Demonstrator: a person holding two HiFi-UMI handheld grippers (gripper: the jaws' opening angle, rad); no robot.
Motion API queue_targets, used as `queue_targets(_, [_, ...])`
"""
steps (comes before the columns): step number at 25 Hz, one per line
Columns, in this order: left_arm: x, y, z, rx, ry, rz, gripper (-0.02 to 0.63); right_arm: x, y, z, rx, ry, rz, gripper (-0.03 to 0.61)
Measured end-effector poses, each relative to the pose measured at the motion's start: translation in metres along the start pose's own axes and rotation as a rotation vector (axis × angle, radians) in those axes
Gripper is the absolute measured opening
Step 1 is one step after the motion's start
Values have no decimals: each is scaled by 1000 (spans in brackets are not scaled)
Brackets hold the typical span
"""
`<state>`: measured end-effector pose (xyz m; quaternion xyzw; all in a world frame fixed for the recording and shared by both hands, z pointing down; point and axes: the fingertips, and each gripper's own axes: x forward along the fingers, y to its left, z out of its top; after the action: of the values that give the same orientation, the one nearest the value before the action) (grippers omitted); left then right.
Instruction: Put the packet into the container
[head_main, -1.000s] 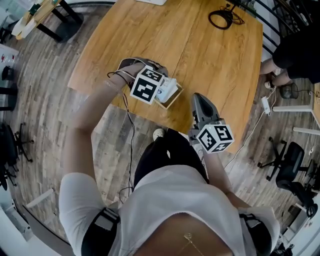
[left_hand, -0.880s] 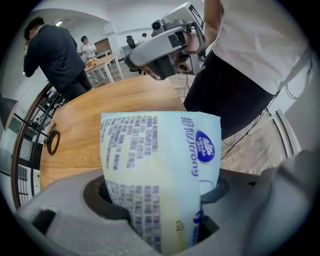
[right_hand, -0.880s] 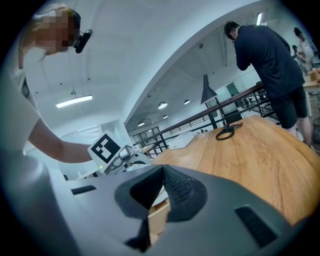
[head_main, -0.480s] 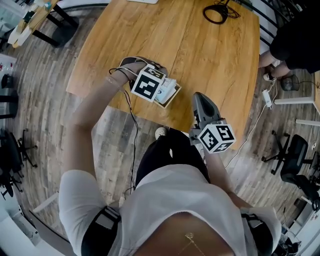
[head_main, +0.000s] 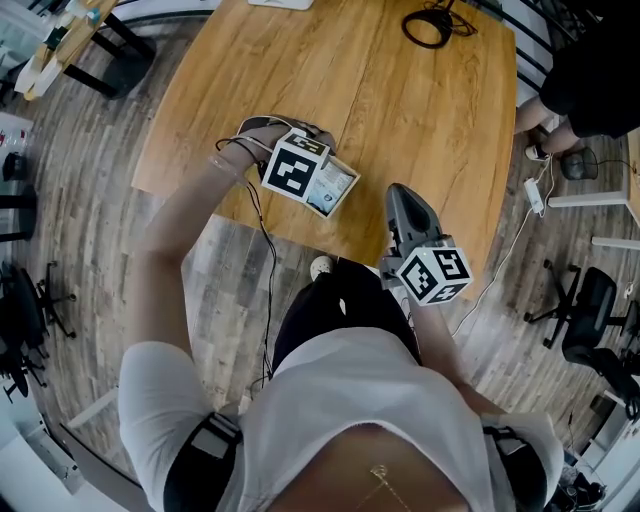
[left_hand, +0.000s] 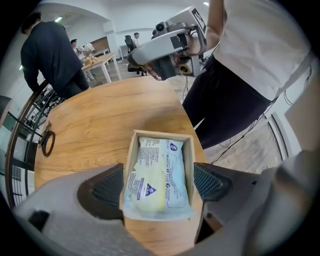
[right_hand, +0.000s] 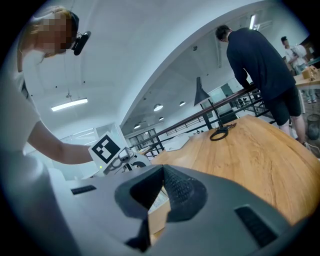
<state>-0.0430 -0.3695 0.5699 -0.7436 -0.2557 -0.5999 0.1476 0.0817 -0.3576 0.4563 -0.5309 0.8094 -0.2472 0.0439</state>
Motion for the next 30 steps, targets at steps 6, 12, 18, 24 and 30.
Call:
queue_targets(6, [-7,4,1,-37,-21,60,425,-2,0,-2,-2,5,9,12])
queue_targets(12, [-23,18,-11,-62,-33,201,385,1,5,-4,-4,14,30,12])
queue_targets(18, [-28,6,-18,-115,-30,203,313,0,10,-7,-8,20,47,12])
queue_targets(24, [-4,3,-27,-188,-45,159,313,1,7,-9,-7,30,49,12])
queue_targets(30, [6,6,-34,-232,-36,128,313,1,-1,-8,-3,28,39,12])
